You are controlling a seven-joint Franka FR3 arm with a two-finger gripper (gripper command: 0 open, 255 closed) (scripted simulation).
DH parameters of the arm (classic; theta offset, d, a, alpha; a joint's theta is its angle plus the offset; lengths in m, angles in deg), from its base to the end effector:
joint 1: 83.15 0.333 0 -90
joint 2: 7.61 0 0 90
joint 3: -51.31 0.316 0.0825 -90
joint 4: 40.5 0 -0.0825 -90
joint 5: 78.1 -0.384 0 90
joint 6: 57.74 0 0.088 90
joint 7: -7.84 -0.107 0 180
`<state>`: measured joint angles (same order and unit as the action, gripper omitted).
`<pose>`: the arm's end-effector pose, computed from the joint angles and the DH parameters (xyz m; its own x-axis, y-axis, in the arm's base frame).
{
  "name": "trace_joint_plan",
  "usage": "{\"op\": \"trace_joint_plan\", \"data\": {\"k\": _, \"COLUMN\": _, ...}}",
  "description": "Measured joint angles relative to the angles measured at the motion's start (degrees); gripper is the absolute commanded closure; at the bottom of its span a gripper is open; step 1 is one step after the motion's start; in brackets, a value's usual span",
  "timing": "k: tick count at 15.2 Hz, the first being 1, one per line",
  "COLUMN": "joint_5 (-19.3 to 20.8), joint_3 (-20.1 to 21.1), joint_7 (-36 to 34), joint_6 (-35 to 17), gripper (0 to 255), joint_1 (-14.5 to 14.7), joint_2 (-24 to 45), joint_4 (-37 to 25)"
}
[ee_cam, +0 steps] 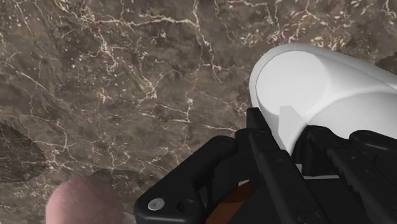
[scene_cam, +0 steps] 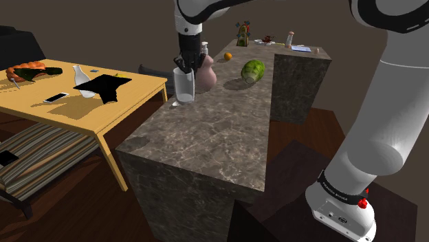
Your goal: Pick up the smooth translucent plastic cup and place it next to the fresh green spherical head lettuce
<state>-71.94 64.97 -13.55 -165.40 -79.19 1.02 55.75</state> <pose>0.5898 0.1704 0.5142 0.9966 -0.0377 0.0735 -0.0410 -0.9982 0.0448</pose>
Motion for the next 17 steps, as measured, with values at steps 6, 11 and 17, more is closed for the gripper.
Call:
{"op": "trace_joint_plan", "data": {"k": 6, "joint_5": -0.11, "joint_3": 0.02, "joint_7": 0.43, "joint_6": 4.45, "gripper": 255, "joint_1": 0.04, "joint_2": 0.04, "joint_4": -4.51}}
{"op": "trace_joint_plan", "data": {"k": 11, "joint_5": -0.09, "joint_3": 0.09, "joint_7": 0.63, "joint_6": 8.41, "gripper": 255, "joint_1": 0.19, "joint_2": 0.42, "joint_4": -8.84}}
{"op": "trace_joint_plan", "data": {"k": 17, "joint_5": -0.68, "joint_3": -0.94, "joint_7": 3.45, "joint_6": 10.46, "gripper": 255, "joint_1": -1.42, "joint_2": -0.79, "joint_4": -9.90}}
